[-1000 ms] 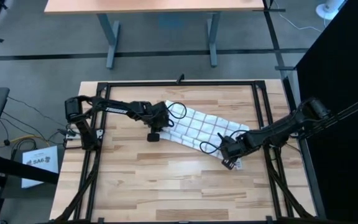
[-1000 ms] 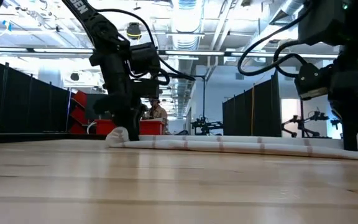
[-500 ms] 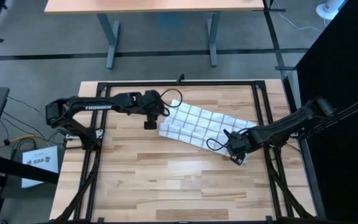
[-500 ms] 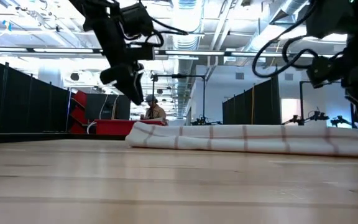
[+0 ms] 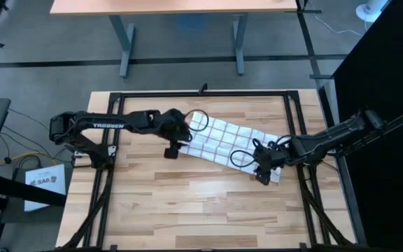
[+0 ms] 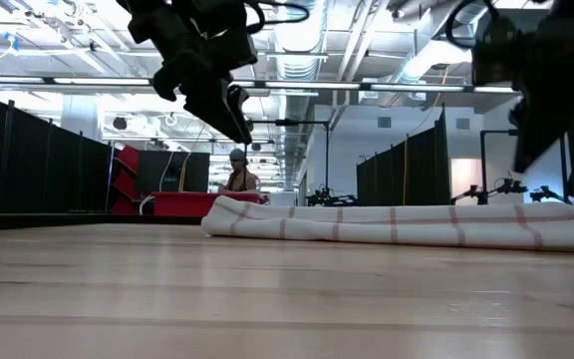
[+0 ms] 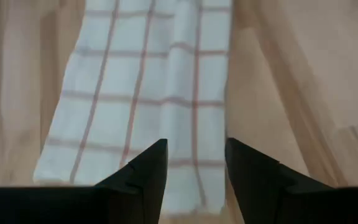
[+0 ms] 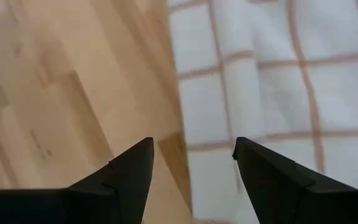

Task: Roll towel
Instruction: Roll the white checkered towel

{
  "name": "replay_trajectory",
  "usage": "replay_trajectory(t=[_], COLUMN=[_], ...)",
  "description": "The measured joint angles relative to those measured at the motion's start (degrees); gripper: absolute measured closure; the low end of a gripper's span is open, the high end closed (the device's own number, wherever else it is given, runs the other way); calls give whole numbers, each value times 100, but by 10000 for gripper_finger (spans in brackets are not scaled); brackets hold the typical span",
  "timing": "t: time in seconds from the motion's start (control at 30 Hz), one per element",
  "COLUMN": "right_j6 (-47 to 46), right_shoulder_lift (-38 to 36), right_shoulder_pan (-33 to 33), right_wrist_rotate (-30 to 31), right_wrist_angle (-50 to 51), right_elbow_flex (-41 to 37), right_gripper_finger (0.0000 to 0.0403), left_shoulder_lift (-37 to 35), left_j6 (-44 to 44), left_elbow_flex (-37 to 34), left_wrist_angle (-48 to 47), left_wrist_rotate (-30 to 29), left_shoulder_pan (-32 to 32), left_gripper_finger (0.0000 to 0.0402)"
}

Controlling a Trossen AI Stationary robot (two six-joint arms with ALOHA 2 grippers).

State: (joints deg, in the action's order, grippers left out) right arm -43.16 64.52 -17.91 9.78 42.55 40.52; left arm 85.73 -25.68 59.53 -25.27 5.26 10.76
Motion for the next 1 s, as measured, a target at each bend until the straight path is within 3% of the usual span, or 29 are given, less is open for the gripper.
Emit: replay_trajectory(t=[0.27,0.47,0.73,1.0], right_j6=[-75,-92,580,1023], right_shoulder_lift=[511,718,791,802], right_shoulder_pan=[-269,-266,-113,-227], right_wrist_rotate=[-65,-55,-20,-155], right_wrist_angle=[629,479,-360,-842], right_elbow_flex=[-245,-762,-1112,-1133], right_gripper_finger=[188,188,189,189], left_shoulder_lift=[1203,1894,1794,1690], left_j6=[-291,101,1512,2801], left_elbow_flex=[-13,-11,-14,-20], left_wrist_angle=[387,570,133,-175], left_wrist_rotate=[-54,-70,35,-64], left_shoulder_pan=[15,288,273,-586], left_gripper_finger=[256,256,256,256])
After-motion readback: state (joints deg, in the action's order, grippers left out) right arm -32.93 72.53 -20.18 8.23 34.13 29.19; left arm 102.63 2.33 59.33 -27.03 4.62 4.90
